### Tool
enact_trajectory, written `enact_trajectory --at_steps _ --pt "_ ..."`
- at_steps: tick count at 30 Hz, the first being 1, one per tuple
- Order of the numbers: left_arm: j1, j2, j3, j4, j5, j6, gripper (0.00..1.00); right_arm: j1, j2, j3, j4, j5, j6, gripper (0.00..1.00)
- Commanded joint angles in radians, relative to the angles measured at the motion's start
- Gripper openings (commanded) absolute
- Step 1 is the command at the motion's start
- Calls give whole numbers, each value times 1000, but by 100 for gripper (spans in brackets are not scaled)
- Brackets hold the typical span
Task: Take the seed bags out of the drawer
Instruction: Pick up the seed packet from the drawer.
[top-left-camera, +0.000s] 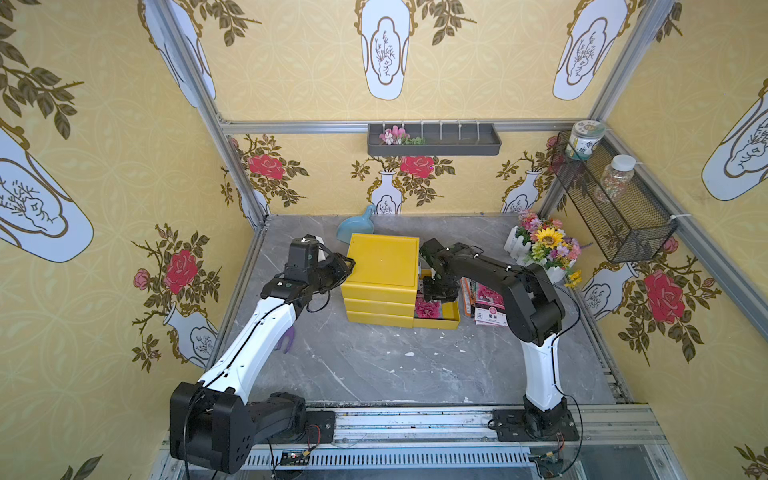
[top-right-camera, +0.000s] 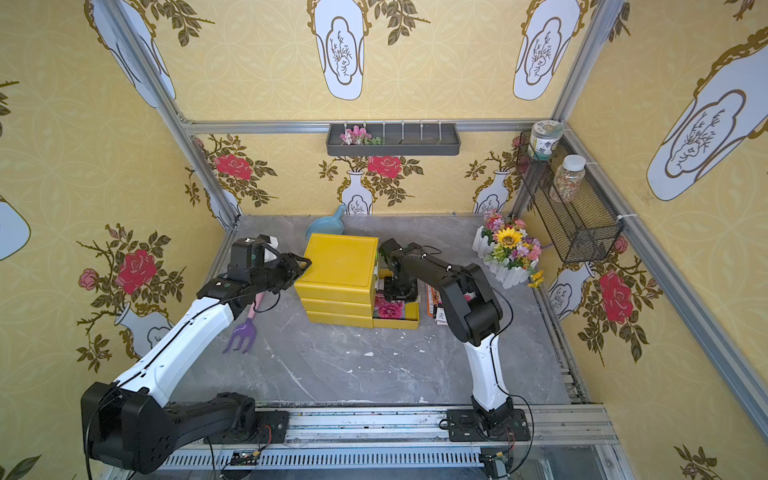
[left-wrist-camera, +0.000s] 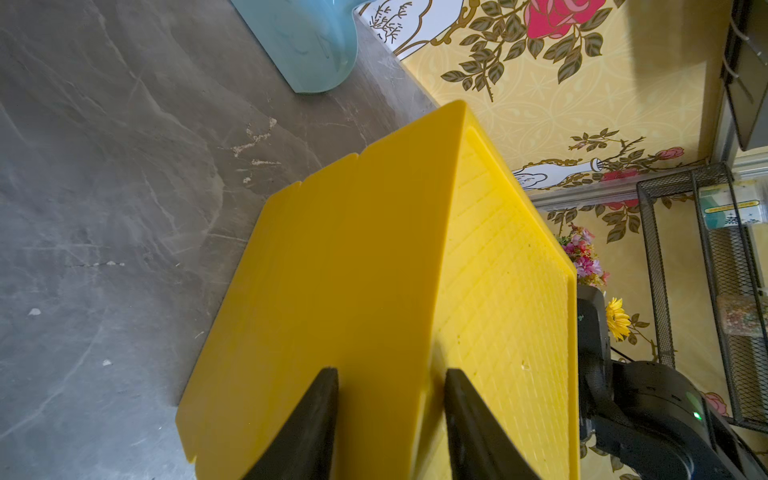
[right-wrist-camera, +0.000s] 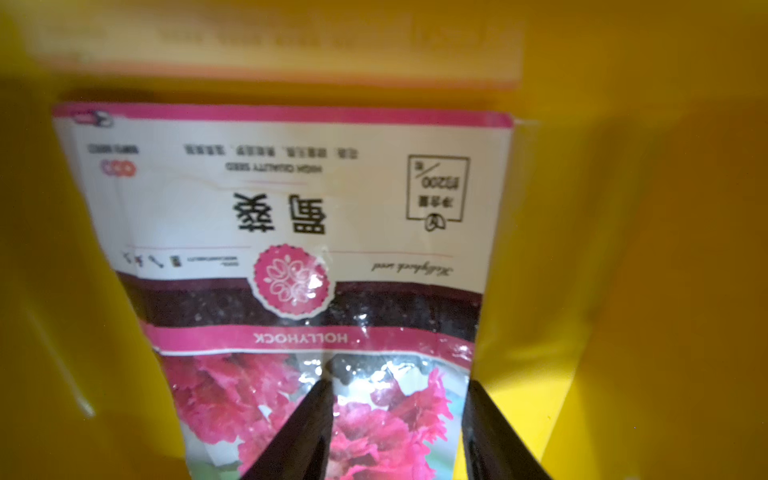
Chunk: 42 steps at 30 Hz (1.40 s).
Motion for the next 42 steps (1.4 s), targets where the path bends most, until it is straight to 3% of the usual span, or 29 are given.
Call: enact_trajectory --at_steps 1,11,25,36,42 --pt "1 16 -14 -172 -30 20 46 -6 8 -18 18 -40 14 48" --pt "1 1 -26 -181 -34 16 46 -28 -2 -74 93 -118 59 32" --pt "1 -4 -26 -187 -38 14 46 -47 -50 -94 130 -175 92 1" --pt "1 -4 -24 -186 -42 11 46 -71 -135 -63 77 -180 63 0" --pt "1 -2 -24 -182 -43 8 46 -77 -175 -18 -27 -96 -2 0"
